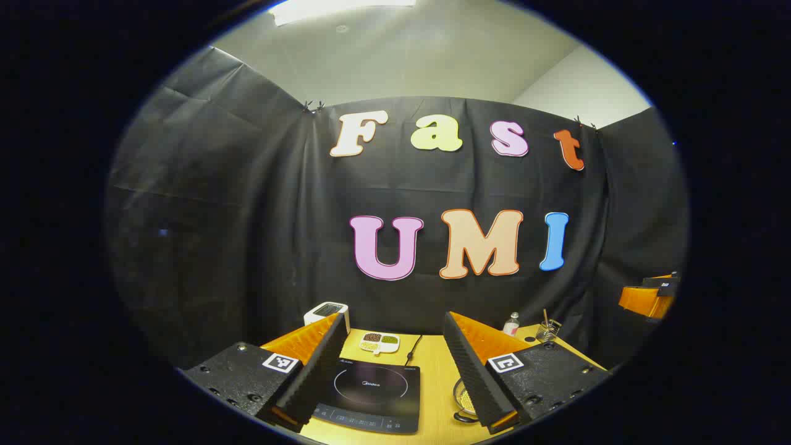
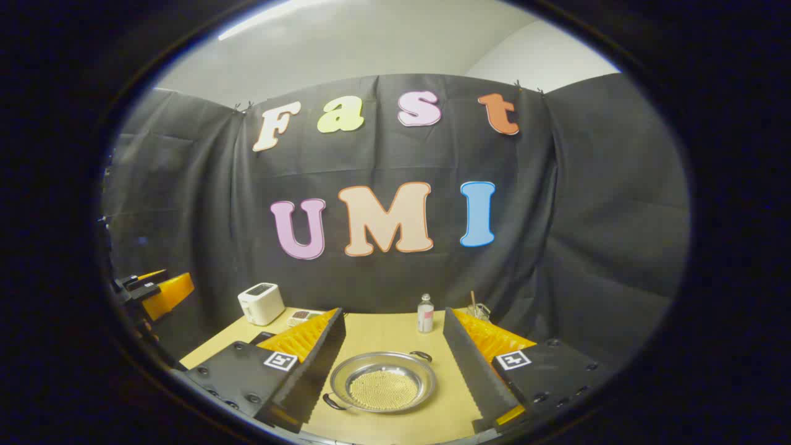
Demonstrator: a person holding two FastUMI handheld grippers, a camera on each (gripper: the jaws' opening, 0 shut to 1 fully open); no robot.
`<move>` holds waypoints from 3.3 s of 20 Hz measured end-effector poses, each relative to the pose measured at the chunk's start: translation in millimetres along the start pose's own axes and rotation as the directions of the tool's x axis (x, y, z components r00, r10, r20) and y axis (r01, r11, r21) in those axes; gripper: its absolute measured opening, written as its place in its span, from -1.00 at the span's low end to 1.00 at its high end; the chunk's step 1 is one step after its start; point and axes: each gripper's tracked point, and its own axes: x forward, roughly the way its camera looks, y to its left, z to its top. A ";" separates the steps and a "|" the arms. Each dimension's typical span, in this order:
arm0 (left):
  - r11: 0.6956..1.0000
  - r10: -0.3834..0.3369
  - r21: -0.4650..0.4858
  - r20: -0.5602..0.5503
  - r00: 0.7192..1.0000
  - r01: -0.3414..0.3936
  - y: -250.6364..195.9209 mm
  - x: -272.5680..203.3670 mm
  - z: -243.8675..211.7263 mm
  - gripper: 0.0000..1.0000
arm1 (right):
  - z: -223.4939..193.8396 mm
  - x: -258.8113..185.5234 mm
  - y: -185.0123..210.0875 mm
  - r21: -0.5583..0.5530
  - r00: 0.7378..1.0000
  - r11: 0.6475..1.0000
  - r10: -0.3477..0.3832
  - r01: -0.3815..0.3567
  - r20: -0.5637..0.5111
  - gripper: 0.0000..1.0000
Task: First push the handle of the pot to place it horizontally, then grasp the pot with both hands and set it on the induction cooktop.
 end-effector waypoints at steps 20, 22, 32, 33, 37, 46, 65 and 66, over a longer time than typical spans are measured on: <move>0.999 -0.014 0.052 -0.033 0.999 0.016 -24.7 7.9 -12.5 0.91 | -14.4 -4.2 -30.8 -0.002 0.997 0.999 -0.048 0.048 -0.060 0.96; 0.999 -0.017 0.050 -0.048 0.999 0.019 -24.0 8.5 -18.3 0.86 | -13.8 -3.2 -32.5 -0.008 0.997 0.999 -0.050 0.050 -0.058 0.96; 0.998 -0.014 0.054 -0.069 0.997 0.017 -11.6 13.6 -23.3 0.84 | -16.7 4.1 -18.9 0.039 0.998 0.999 -0.013 0.016 -0.068 0.02; 0.998 -0.017 0.053 -0.074 0.997 0.021 -11.9 14.1 -23.9 0.84 | -19.3 4.4 -14.4 0.031 0.998 0.999 -0.005 0.008 -0.068 0.01; 0.998 -0.036 0.052 -0.091 0.995 0.041 -10.7 14.4 -25.8 0.92 | -23.9 11.4 -9.0 -0.008 0.997 1.000 -0.023 0.022 -0.070 -0.29; 0.998 -0.019 0.055 -0.118 0.993 0.026 8.4 10.3 -37.6 0.84 | -92.8 19.9 20.4 0.005 0.973 0.998 0.063 -0.064 -0.223 -0.78; 0.999 0.031 0.044 -0.226 0.974 -0.022 57.3 7.0 -82.6 0.99 | -331.1 15.4 73.6 0.023 0.679 0.986 0.131 -0.166 -0.722 -0.80; 0.999 0.037 0.045 -0.233 0.972 -0.027 61.3 6.4 -85.7 0.92 | -339.8 16.4 76.6 0.021 0.662 0.984 0.133 -0.174 -0.737 -0.80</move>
